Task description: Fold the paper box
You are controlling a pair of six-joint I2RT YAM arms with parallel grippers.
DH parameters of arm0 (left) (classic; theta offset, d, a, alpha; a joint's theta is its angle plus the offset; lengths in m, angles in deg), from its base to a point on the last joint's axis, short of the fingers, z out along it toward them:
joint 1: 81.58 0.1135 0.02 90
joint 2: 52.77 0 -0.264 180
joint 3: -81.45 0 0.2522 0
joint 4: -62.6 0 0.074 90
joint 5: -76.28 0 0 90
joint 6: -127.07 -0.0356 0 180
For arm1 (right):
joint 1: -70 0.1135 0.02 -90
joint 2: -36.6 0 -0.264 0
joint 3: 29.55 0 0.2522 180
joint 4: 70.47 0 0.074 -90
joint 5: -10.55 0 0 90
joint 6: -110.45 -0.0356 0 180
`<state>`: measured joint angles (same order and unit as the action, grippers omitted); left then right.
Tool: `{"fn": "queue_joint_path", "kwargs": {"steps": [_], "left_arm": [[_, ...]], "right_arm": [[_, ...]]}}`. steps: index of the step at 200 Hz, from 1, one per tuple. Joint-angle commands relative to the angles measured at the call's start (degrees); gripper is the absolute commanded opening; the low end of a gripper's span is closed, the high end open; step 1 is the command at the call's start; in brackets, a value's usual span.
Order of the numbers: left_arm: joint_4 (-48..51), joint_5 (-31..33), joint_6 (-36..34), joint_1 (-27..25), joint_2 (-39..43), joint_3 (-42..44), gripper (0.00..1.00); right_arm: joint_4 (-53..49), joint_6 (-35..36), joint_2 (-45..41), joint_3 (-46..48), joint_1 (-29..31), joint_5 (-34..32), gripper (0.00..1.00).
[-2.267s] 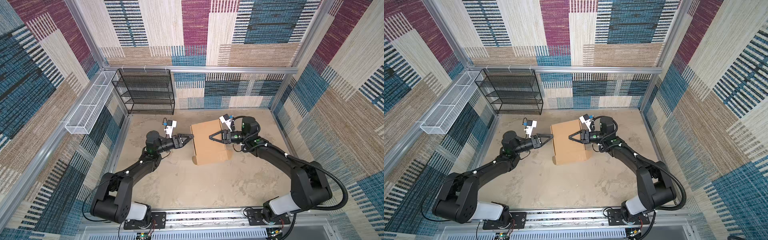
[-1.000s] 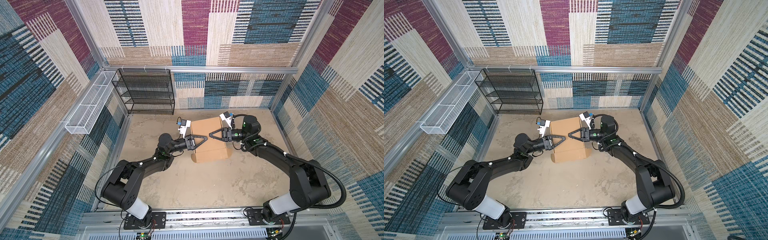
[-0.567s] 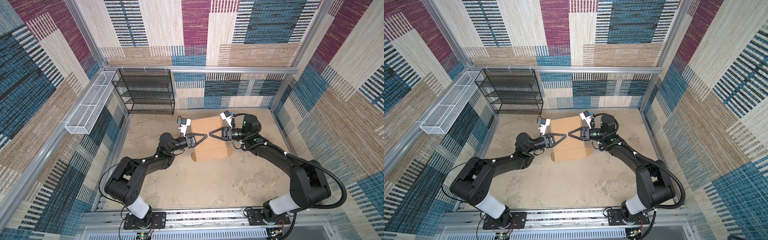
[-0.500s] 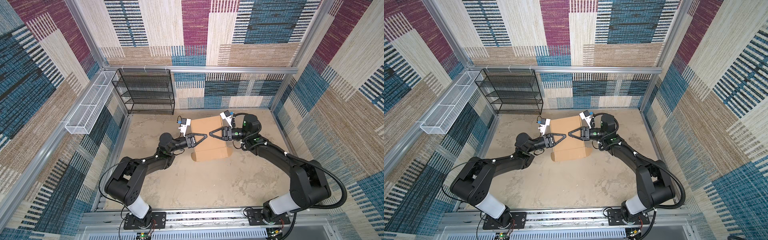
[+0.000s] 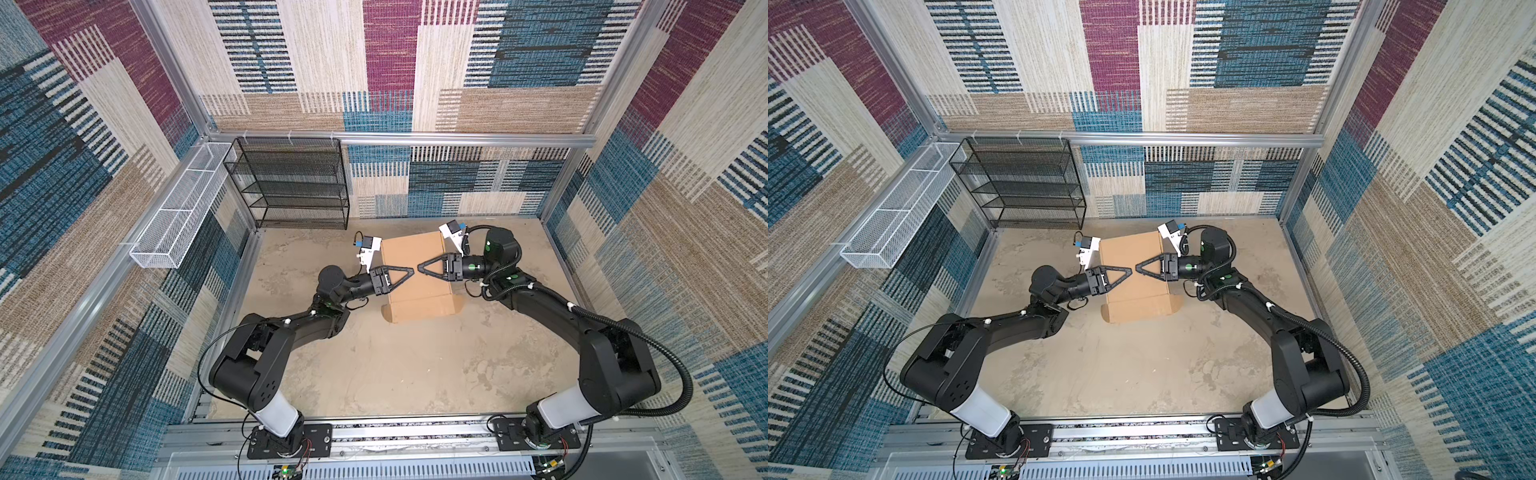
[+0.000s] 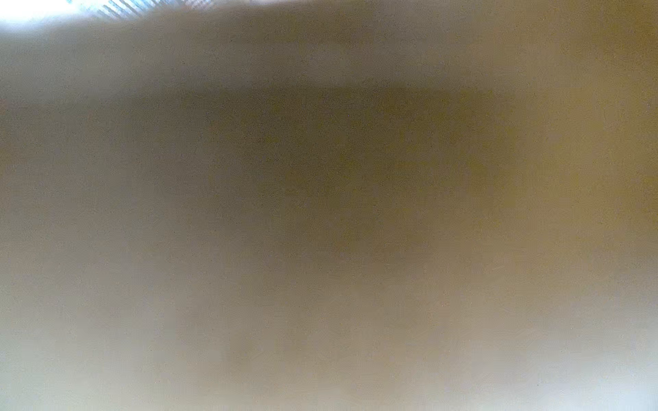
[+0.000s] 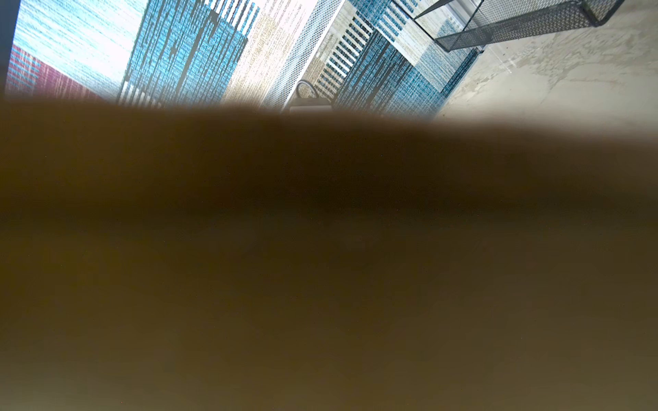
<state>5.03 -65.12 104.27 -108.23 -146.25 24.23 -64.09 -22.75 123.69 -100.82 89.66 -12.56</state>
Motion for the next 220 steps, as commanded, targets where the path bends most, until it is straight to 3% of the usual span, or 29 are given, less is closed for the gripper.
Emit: {"fn": "queue_joint_path", "kwargs": {"steps": [1,70,134,191,220], "left_arm": [[-2.6,-3.2,0.5,-0.7,0.1,-0.5,0.39],[-6.6,-2.2,3.5,0.9,-0.9,0.7,0.35],[-5.4,-1.9,5.8,5.4,3.3,3.4,0.25],[12.5,-3.6,3.3,9.0,10.0,1.4,0.22],[31.8,-3.7,1.9,11.8,13.6,-2.3,0.22]], "right_arm": [[-1.3,0.8,-0.1,-0.5,1.1,-0.7,0.65],[-7.0,4.6,-1.6,-1.8,1.1,-2.8,0.85],[-14.9,9.9,-6.3,-1.0,-1.9,-10.6,0.89],[-20.9,17.7,-11.4,-3.9,-6.3,-15.1,0.9],[-23.7,23.6,-12.5,-6.6,-6.5,-19.5,0.9]]}}
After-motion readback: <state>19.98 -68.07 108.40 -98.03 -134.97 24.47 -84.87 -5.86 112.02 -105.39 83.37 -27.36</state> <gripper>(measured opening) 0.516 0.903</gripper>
